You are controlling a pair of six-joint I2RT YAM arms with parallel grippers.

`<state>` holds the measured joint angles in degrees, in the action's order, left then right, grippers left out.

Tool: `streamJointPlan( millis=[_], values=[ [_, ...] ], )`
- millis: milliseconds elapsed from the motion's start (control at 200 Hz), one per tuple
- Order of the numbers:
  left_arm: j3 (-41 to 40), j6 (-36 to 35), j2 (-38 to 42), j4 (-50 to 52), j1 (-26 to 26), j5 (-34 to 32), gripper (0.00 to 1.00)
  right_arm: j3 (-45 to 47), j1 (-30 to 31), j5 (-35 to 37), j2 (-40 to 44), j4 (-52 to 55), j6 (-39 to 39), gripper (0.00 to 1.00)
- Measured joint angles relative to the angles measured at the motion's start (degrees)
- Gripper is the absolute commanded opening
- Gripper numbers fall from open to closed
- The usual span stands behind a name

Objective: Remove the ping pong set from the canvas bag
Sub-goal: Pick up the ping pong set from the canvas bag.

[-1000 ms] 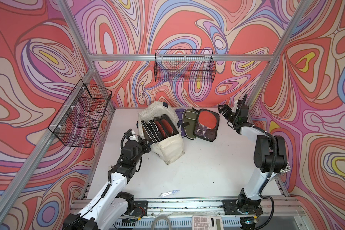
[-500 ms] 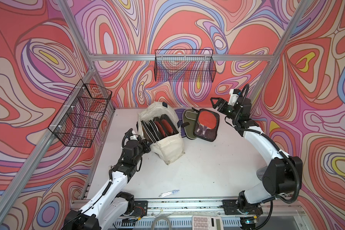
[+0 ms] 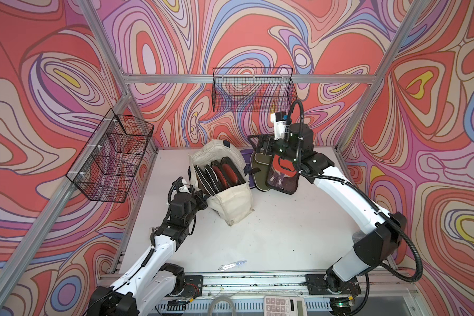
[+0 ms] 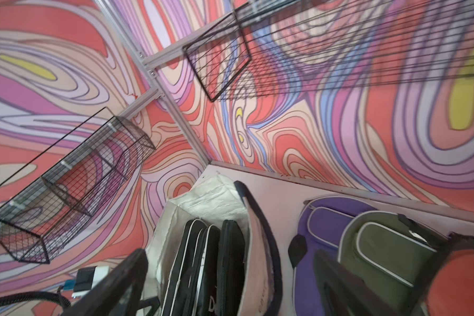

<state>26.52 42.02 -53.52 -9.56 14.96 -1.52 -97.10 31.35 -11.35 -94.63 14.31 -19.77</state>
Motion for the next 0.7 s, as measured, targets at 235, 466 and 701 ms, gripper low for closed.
streamJointPlan(
  millis=[235,466,701],
  values=[
    [-0.39,0.0,-0.63,-1.01,0.0,0.04,0.0,-11.52,8.68,2.75,-13.42,8.35,4.74,0.95],
    [-1.62,0.02,-1.01,-2.34,0.0,-0.09,0.0,-20.33,14.6,5.25,-24.92,15.8,7.61,0.87],
    [-2.82,0.59,-1.2,-2.8,0.0,-1.51,0.0,-25.24,15.65,6.16,-30.82,18.88,8.66,0.71]
  ],
)
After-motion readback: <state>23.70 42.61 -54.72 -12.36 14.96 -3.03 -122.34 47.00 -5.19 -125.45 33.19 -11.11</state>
